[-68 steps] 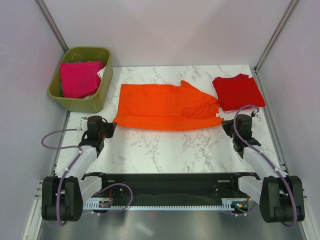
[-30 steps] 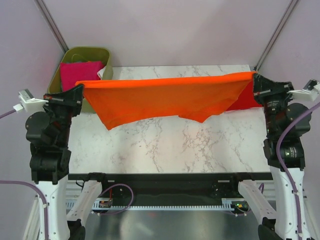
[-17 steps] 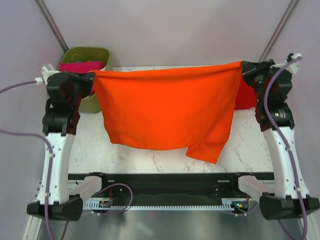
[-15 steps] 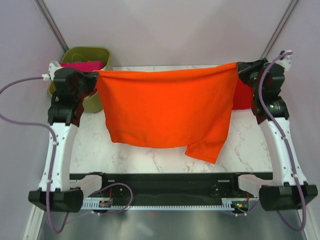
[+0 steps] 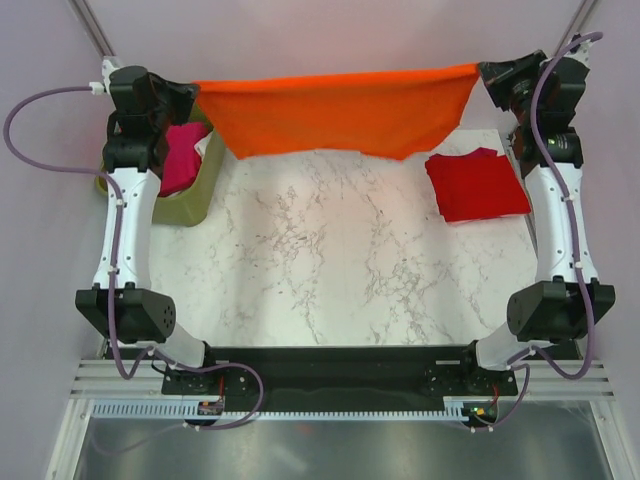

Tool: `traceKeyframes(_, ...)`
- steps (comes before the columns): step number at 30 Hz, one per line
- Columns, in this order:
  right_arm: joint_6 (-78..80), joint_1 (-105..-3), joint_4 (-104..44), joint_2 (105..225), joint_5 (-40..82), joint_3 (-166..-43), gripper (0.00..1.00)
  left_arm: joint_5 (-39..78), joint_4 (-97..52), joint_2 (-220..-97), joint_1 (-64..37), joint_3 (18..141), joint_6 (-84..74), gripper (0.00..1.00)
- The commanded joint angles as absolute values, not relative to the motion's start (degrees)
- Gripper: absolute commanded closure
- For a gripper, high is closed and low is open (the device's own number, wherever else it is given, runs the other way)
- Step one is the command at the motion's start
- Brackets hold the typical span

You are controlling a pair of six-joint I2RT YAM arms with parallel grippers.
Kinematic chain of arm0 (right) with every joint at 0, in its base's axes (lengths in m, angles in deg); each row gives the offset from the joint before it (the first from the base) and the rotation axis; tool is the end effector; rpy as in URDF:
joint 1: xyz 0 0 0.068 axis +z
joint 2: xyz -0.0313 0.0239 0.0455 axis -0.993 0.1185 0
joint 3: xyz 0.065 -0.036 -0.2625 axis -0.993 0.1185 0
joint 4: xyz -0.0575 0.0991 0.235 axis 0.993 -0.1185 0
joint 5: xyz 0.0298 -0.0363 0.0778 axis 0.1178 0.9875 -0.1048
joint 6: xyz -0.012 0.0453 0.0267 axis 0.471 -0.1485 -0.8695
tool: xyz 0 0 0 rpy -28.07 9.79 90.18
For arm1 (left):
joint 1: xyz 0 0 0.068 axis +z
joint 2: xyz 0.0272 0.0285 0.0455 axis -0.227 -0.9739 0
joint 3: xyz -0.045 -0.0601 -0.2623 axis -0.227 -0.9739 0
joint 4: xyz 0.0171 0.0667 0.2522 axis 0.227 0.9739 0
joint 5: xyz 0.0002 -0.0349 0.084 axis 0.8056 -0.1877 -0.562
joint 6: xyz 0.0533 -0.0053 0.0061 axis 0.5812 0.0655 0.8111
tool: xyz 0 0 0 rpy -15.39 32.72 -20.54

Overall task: Fold and stack the t-shirts
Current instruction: Fold the tshirt

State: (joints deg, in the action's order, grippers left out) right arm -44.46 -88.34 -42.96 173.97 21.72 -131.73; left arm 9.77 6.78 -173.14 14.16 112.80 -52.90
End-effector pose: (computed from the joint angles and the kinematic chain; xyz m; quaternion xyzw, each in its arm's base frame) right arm 0.3543 -0.0273 0.4876 0.3038 0.6467 0.3212 0.6215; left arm 0.3460 0.0073 0.4795 -0.3957 0.6645 -0.2994 0.5588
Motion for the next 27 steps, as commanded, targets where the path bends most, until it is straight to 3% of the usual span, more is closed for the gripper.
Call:
traceKeyframes(1,-47.3,-88.6,-37.2,176.7,14.8,-131.0,1.0,11.0,4.1,-174.8,15.8,114.8,-50.1,0.98)
traceKeyframes(14,-46.3,-88.6,-21.7,171.9,10.1,-95.0,1.0,19.2,-19.8,-169.1,15.8,71.1,-53.9,0.98)
traceKeyframes(27,-41.3,-88.6,-18.8,166.8,10.7,-73.4,1.0,16.8,-23.3,-158.9,15.9,47.6,-49.4,0.98)
